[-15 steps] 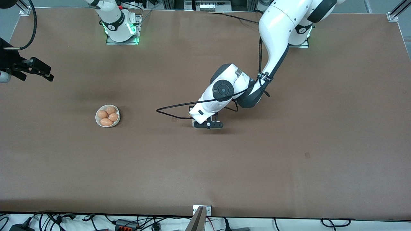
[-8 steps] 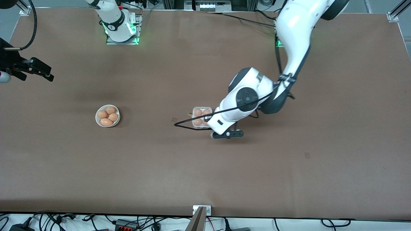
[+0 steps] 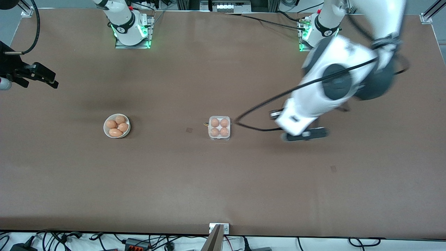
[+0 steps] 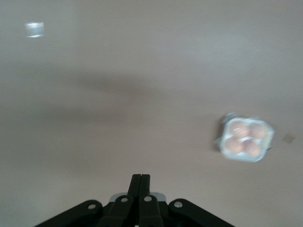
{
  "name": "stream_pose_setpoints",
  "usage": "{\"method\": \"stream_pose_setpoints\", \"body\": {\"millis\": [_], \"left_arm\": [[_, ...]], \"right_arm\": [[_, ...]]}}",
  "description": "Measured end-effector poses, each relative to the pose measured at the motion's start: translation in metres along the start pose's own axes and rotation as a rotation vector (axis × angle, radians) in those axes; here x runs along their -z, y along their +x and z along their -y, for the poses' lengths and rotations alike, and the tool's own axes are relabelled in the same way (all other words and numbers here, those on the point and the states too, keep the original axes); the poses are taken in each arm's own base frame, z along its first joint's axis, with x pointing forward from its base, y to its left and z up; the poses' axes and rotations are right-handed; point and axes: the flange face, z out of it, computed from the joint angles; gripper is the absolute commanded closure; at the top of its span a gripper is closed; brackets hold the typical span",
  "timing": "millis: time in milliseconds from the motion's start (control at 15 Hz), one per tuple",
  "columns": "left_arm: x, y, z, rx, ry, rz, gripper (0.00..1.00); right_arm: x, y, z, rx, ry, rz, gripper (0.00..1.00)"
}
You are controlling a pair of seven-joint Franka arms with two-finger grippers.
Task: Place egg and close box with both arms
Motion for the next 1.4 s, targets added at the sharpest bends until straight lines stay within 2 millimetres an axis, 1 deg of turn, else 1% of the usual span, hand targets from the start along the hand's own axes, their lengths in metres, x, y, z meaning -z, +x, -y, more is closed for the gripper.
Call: {"method": "stream_pose_setpoints", "body": {"millis": [133, 267, 400, 467, 533, 800, 933, 1067, 1133, 1200, 1267, 1333, 1400], "left_arm": [[0.023, 0.004, 0.045, 0.019, 0.003, 0.013, 0.96], [0.037, 0.013, 0.082, 0.053, -0.008, 0.006, 0.94], [0.045, 0.022, 0.112, 0.086, -0.012, -0.006, 0.96], [0.047, 0.023, 0.121, 0.096, 0.006, -0.018, 0.98], [0.048, 0.022, 0.124, 0.100, 0.022, -0.025, 0.99], [0.049, 0.009, 0.121, 0.091, 0.031, -0.073, 0.99], [0.044, -0.001, 0.121, 0.088, 0.021, -0.125, 0.97], [0.037, -0.015, 0.126, 0.090, 0.024, -0.149, 0.77], [0.036, -0.021, 0.129, 0.093, 0.026, -0.152, 0.75], [0.037, -0.025, 0.132, 0.095, 0.029, -0.153, 0.62], [0.038, -0.028, 0.134, 0.097, 0.031, -0.153, 0.55], [0.037, -0.031, 0.135, 0.099, 0.035, -0.147, 0.47], [0.036, -0.034, 0.136, 0.100, 0.039, -0.141, 0.14]], "right_arm": [[0.000, 0.000, 0.000, 0.000, 0.000, 0.001, 0.00], [0.000, 0.000, 0.000, 0.000, 0.000, 0.003, 0.00], [0.000, -0.001, 0.000, 0.000, 0.000, 0.005, 0.00], [0.000, -0.001, 0.000, 0.000, 0.000, 0.007, 0.00], [0.000, -0.001, 0.000, 0.001, 0.000, 0.007, 0.00], [0.001, -0.002, 0.000, 0.001, 0.000, 0.006, 0.00], [0.002, -0.002, 0.000, 0.001, 0.000, 0.005, 0.00], [0.002, -0.002, 0.001, 0.001, 0.000, 0.004, 0.00], [0.002, -0.002, 0.001, 0.000, 0.000, 0.004, 0.00], [0.002, -0.002, 0.001, 0.000, 0.000, 0.004, 0.00], [0.002, -0.002, 0.002, 0.000, 0.000, 0.004, 0.00], [0.002, -0.002, 0.002, 0.000, 0.000, 0.006, 0.00], [0.002, -0.002, 0.002, -0.001, 0.000, 0.008, 0.00]]}}
